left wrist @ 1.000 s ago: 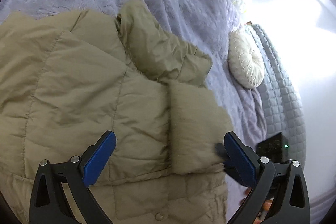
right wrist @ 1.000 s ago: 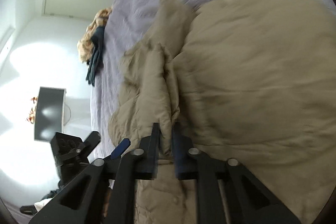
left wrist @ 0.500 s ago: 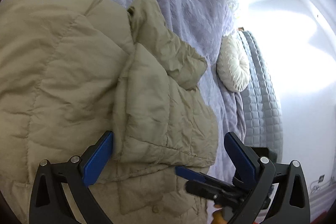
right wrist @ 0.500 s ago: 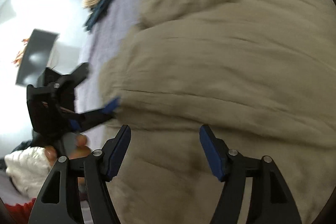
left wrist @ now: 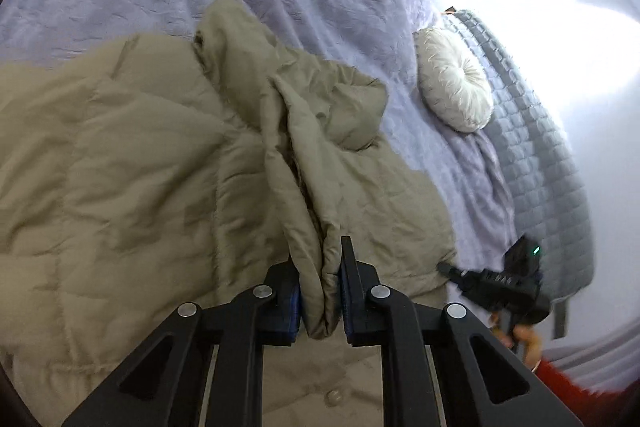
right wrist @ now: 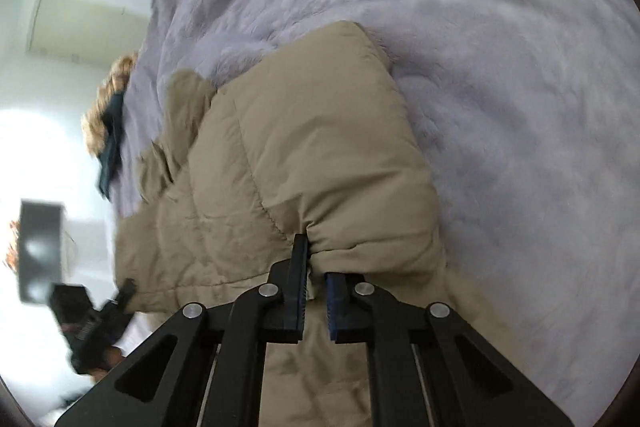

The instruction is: Fold large clothes

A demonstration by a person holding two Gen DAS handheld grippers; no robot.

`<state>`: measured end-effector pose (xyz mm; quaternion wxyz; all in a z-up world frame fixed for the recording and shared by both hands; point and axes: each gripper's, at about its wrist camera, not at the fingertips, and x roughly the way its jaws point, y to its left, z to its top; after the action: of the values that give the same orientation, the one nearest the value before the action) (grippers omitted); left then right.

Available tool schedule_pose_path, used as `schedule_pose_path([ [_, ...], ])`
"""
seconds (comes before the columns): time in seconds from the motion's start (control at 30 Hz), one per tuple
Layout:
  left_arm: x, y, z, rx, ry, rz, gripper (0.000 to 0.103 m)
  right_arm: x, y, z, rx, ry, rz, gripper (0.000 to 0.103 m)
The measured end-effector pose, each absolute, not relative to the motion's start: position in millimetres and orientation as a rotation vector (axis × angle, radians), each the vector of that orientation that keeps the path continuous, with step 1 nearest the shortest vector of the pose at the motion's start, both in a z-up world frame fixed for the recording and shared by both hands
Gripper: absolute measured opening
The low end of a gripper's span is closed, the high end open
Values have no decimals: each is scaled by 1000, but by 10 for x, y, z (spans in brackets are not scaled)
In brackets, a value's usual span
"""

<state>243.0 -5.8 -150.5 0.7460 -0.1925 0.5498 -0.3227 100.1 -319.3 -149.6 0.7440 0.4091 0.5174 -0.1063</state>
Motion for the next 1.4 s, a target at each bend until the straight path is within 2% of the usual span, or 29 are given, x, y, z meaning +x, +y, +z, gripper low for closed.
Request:
schedule_pose_path([
  [0.2, 2382, 134, -1879, -392, 1288, -597, 17, 1125, -3139, -1727, 875, 1187, -224, 9],
  [0.43, 2301, 228, -1829, -257, 1281, -551, 17, 1315, -3065, -1769, 845, 1219, -211, 10],
  [0.6, 2256, 388, -1614, -214, 1260, -515, 17, 1324, -2871, -1449, 700, 1259, -166, 15],
  [0.73, 2276, 366, -1304, -223, 1197, -527, 17, 1239, -2829, -1041, 578, 1126, -168, 15],
  [0.83, 2455, 207, -1210, -189, 1178, -558, 17, 1379, -3036, -974, 585, 1079, -247, 15],
  [0.93, 2682, -134, -1247, -175, 1179, -573, 18, 1639, -3271, -1103, 681, 1053, -245, 15],
  [1.03, 2853, -348, -1418, -167, 1206, -532, 18, 1889, -3294, -1313, 659, 1091, -239, 15],
  [1.2, 2914, -285, -1817, -219, 1238, -524, 17, 2014, -3365, -1667, 609, 1134, -282, 10],
  [1.4, 2948, -258, -1978, -297, 1241, -554, 17, 1951, -3572, -1965, 675, 1117, -325, 6],
])
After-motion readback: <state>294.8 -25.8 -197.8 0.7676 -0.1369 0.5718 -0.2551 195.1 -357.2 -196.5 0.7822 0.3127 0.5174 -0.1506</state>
